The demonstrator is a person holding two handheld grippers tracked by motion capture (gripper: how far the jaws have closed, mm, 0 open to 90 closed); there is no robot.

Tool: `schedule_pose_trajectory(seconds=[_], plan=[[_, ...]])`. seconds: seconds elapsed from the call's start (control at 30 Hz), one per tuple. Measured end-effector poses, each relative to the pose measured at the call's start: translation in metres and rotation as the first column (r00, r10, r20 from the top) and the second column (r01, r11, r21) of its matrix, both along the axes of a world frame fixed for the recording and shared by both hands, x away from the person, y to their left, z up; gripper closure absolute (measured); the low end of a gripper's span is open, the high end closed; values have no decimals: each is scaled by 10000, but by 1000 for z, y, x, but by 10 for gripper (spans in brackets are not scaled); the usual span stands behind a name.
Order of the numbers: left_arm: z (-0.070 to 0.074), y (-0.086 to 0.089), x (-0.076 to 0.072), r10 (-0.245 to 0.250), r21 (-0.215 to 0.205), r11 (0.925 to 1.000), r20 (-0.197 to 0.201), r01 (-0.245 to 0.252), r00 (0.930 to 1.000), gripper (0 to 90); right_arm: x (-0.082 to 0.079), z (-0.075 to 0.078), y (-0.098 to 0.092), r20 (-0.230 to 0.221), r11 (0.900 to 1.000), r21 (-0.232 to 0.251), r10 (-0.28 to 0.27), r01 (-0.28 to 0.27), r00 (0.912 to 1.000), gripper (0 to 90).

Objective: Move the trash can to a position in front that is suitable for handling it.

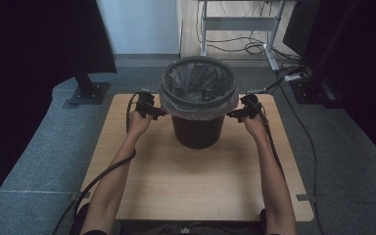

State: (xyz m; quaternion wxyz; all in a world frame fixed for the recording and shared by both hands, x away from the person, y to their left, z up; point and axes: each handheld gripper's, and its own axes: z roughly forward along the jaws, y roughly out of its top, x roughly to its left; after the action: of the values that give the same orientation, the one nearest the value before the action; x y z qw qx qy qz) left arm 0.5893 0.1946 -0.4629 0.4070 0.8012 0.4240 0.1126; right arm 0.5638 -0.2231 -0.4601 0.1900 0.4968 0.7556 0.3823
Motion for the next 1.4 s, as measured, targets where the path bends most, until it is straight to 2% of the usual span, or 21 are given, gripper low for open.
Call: schedule_pose_trajectory(seconds=[0.03,0.17,0.33,0.63,0.7,1.03,1.23,1.27,1.4], plan=[[0,1,0,-47,-57,10000,-22,47,10000,15,0,1,1,-5,10000,-43,-12,12,10000,14],[-1,1,-5,-82,-90,9999,385,86,9992,52,-3,3,2,-48,10000,-86,11,-12,10000,39],[-2,2,-12,-228,-132,9996,397,233,9990,52,-10,3,2,-57,9999,-125,111,-112,9999,42],[5,2,-34,-498,597,9972,744,454,9960,53,-26,4,5,69,9986,-327,409,-406,9991,44],[6,3,-39,-611,672,9962,728,563,9955,53,-33,3,6,75,9986,-210,490,-489,9988,44],[5,12,-73,-965,674,9936,847,909,9917,52,-57,1,10,265,9965,-165,826,-822,9962,44],[7,17,-98,-1185,885,9900,1026,1096,9876,49,-75,-1,12,295,9938,92,1102,-1105,9935,43],[7,19,-101,-1319,1039,9871,1005,1215,9861,49,-78,-2,13,259,9934,141,1136,-1140,9932,43],[7,22,-119,-1333,1072,9867,1063,1220,9854,48,-93,-1,16,310,9902,56,1391,-1393,9898,43]])
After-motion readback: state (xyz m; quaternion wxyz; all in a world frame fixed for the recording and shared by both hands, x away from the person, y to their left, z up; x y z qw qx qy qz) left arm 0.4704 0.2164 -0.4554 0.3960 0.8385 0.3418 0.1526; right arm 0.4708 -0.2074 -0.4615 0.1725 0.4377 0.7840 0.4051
